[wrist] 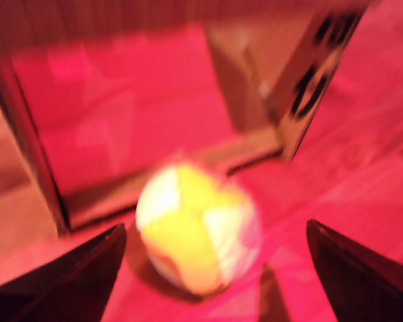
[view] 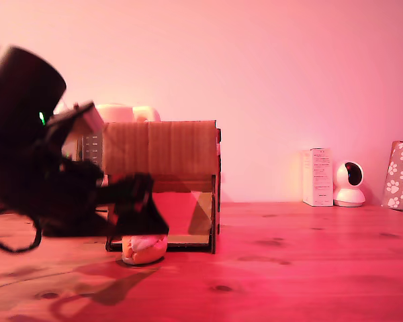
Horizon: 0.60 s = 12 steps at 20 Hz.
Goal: Drop the footbag into the cardboard dice tower
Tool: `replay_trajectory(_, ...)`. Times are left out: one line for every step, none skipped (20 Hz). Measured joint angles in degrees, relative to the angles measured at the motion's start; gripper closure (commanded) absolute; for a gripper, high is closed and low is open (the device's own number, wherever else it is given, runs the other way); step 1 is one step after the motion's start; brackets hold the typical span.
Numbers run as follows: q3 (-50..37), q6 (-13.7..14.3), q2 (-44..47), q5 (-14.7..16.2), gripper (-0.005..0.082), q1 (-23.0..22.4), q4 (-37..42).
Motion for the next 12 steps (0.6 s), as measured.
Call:
replay_trajectory(0.2, 0.0, 0.9, 0.0, -0.0011, 0.1, 0.0)
replay_trajectory(0.8, 0.0, 1.9, 0.0, -0.001, 0.4, 0.0)
replay_trajectory(1.7, 0.0, 2.9, 0.0, -0.0004, 0.4, 0.0)
replay_trajectory(2.6, 0.0, 3.8, 0.0, 0.0036, 0.5, 0.0)
replay_trajectory(3.2, 0.0, 4.4, 0.0, 0.0116, 0.7, 0.1)
replay_trajectory(3.4, 0.0, 4.5, 0.0, 0.023, 0.8, 0.2)
replay_trajectory(3.4, 0.0, 4.5, 0.0, 0.0367, 0.8, 0.2)
replay_trajectory(3.4, 0.0, 4.5, -0.2, 0.0497, 0.8, 0.2)
replay_trajectory(3.4, 0.0, 4.5, -0.7, 0.0623, 0.8, 0.2)
replay_trajectory(3.4, 0.0, 4.5, -0.9, 0.0689, 0.8, 0.3)
replay_trajectory(3.4, 0.0, 4.5, -1.0, 0.0704, 0.8, 0.4)
replay_trajectory(3.4, 0.0, 4.5, -1.0, 0.0704, 0.8, 0.6)
